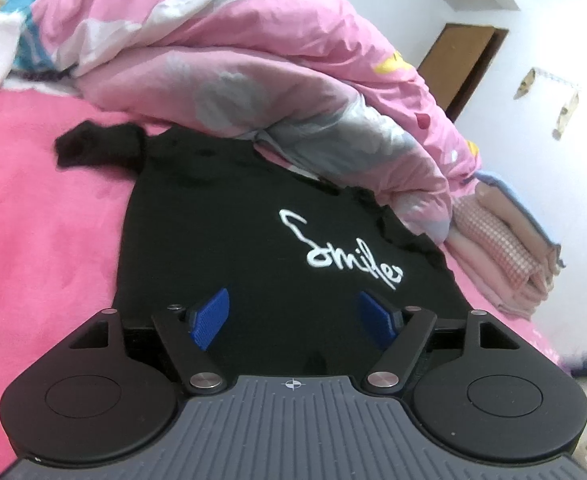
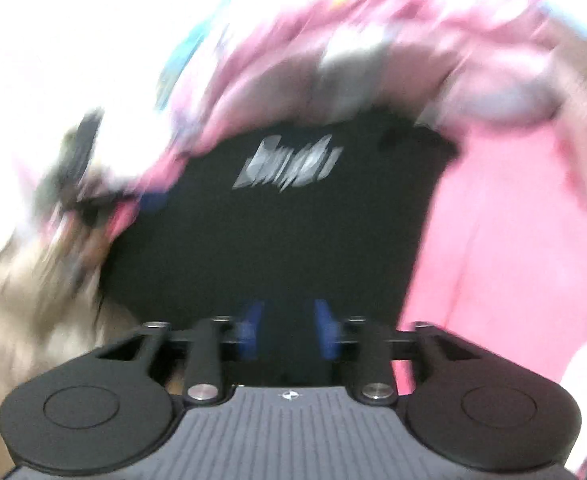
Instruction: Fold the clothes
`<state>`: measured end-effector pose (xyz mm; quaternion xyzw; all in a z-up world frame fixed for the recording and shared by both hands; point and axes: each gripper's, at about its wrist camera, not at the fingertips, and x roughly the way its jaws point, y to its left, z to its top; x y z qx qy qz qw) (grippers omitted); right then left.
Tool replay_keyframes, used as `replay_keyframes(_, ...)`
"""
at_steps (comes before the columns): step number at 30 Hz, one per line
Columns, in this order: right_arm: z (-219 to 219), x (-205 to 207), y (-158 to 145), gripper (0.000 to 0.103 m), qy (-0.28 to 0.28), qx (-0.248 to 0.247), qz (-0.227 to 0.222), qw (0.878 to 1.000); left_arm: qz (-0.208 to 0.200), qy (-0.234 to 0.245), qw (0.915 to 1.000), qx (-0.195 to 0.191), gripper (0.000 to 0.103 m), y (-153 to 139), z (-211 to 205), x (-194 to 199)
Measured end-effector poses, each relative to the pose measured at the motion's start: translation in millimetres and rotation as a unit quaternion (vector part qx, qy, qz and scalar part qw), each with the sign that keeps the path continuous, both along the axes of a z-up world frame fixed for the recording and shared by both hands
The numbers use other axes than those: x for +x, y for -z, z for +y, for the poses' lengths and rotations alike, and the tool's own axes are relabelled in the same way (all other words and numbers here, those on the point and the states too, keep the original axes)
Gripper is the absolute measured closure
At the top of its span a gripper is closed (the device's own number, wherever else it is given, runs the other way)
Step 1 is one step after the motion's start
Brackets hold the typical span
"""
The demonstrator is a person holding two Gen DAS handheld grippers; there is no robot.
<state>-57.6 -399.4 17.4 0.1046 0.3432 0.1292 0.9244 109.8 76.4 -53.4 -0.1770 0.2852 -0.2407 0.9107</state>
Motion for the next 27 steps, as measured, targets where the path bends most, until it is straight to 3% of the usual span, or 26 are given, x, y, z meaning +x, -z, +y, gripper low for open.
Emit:
replay_keyframes(2, -12.6, 37.8, -3.2, 0.058, 0.066, -0.004, -0.029, 0.997, -0.011, 0.006, 0.9994, 0.031, 0.03, -9.4, -12.4, 9.5)
replay_keyframes(5, -30.8, 105.5, 19.4, 0.058, 0.14, 0.009, -0.008, 0.99, -0.023, 0.014, 0.9963, 0.081, 0.028, -15.9, -34.1, 31.5)
replay_keyframes(8, -40.6, 152.6, 44.5, 0.061, 0.174, 0.036, 0.01, 0.984, -0.02, 0.005, 0.9947, 0.101, 0.028, -3.2, -43.9, 57.2)
replay_keyframes(11, -47.6, 186.1, 67.9, 0.061, 0.18, 0.04, 0.031, 0.982, 0.01, -0.008, 0.9953, 0.096, 0.028, 19.5, -41.4, 76.4)
replay_keyframes(15, -48.9, 203.8, 88.5, 0.071, 0.177, 0.047, 0.029, 0.983, 0.02, -0.009, 0.9967, 0.078, 0.027, 25.9, -35.5, 80.3)
replay_keyframes(17, -47.8, 203.7, 91.4, 0.099, 0.165, 0.053, 0.019, 0.985, 0.015, -0.006, 0.9962, 0.086, 0.025, 27.0, -37.9, 79.1)
replay_keyframes(20, -48.9, 205.0, 93.3, 0.1, 0.16, 0.057, 0.008, 0.985, 0.012, -0.005, 0.9956, 0.093, 0.023, 27.2, -40.5, 78.9)
replay_keyframes(24, -73.0, 200.4, 101.9, 0.101, 0.219, 0.087, 0.004, 0.972, 0.011, -0.004, 0.9954, 0.095, 0.023, 26.6, -41.0, 79.1)
replay_keyframes(27, -74.9, 199.9, 104.7, 0.102, 0.225, 0.088, 0.004, 0.97, 0.012, -0.003, 0.9955, 0.094, 0.023, 26.6, -40.4, 79.6)
